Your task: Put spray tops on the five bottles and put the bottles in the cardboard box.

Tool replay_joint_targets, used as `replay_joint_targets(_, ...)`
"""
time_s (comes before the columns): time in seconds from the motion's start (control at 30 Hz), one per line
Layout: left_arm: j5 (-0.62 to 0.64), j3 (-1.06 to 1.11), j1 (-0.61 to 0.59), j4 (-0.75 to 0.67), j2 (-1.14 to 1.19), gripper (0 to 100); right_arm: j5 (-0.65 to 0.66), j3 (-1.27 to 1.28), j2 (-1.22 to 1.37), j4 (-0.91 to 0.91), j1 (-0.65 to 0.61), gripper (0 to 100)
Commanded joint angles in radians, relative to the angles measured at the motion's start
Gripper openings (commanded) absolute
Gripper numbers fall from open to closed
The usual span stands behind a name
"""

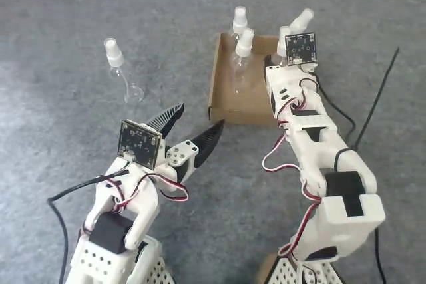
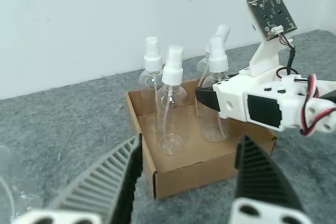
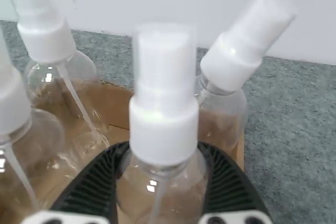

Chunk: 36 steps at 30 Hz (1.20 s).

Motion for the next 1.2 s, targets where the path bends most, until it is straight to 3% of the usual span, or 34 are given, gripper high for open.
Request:
replay_joint_targets(0.0,-0.006,-0.010,0.005,-0.025,0.005,26,0.003,-0.049,-0.013,0.021,0.016,13.6)
replay_joint_targets(0.17,-0.006,-0.010,0.005,-0.025,0.008,26,0.003,-0.054,-0.013,0.041,0.013,18.6)
replay_joint_targets(0.8,-0.008,-0.002,0.003,-0.046,0.011,26,0.003,-0.020,-0.076,0.050,0.012,19.1)
replay_joint_targets(1.03,-0.008,-0.002,0.000,-0.046,0.011,26,0.003,-0.020,-0.079,0.062,0.008,31.3)
replay_joint_targets(1.17,-0.008,-0.002,0.000,-0.046,0.011,26,0.003,-0.025,-0.082,0.085,0.007,32.8)
